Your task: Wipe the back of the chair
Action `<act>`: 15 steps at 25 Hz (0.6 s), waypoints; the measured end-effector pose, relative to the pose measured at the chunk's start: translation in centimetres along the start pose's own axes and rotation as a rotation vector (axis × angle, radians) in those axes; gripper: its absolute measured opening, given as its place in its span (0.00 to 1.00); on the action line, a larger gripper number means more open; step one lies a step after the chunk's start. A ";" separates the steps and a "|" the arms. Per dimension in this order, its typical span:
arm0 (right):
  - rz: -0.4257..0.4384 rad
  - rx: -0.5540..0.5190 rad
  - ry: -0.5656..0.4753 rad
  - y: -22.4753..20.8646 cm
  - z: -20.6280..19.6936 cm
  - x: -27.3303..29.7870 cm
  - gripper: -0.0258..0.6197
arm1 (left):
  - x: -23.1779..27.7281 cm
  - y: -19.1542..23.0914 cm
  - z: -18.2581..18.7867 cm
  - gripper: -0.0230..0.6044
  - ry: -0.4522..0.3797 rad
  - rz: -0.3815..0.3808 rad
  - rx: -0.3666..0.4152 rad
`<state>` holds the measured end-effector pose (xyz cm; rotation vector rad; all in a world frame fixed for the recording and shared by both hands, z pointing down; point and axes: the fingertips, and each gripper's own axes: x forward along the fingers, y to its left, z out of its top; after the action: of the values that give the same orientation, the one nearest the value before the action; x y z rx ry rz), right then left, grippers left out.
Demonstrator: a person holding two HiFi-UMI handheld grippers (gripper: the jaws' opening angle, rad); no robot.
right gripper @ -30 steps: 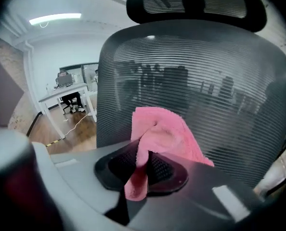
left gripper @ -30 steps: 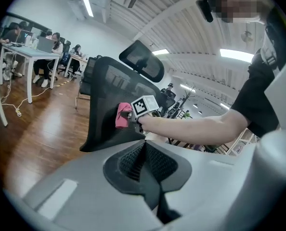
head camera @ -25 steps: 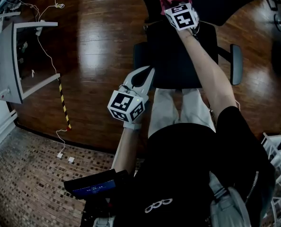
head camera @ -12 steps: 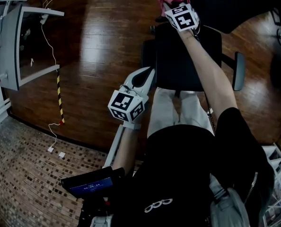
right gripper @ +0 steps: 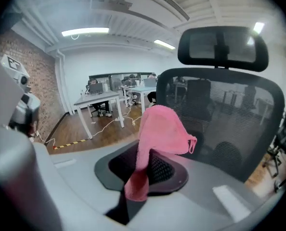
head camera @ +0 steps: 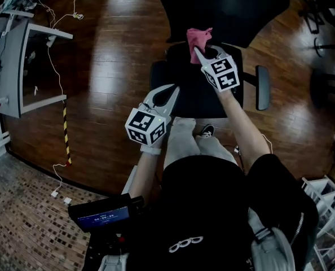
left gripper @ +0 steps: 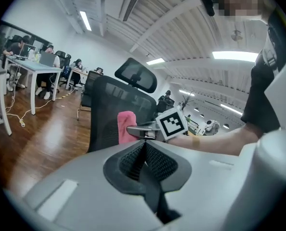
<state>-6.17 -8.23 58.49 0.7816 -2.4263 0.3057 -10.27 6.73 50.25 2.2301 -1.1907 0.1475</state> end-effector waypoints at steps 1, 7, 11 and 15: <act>0.012 0.013 -0.017 0.7 -0.6 -2.1 0.10 | 0.2 -1.0 -0.1 0.02 0.004 -0.008 0.015; 0.058 0.051 -0.049 3.6 -5.0 -13.8 0.10 | 1.4 -8.9 -2.0 0.02 0.047 -0.063 0.092; 0.030 0.113 -0.086 3.5 -8.0 -20.8 0.10 | 2.0 -14.9 -4.2 0.02 0.075 -0.094 0.149; -0.020 0.110 -0.133 3.3 -9.9 -27.5 0.10 | 2.4 -20.1 -6.2 0.02 0.085 -0.111 0.197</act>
<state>14.68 10.89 50.46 0.8996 -2.5420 0.3942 8.08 16.85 47.00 2.4282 -1.0429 0.3242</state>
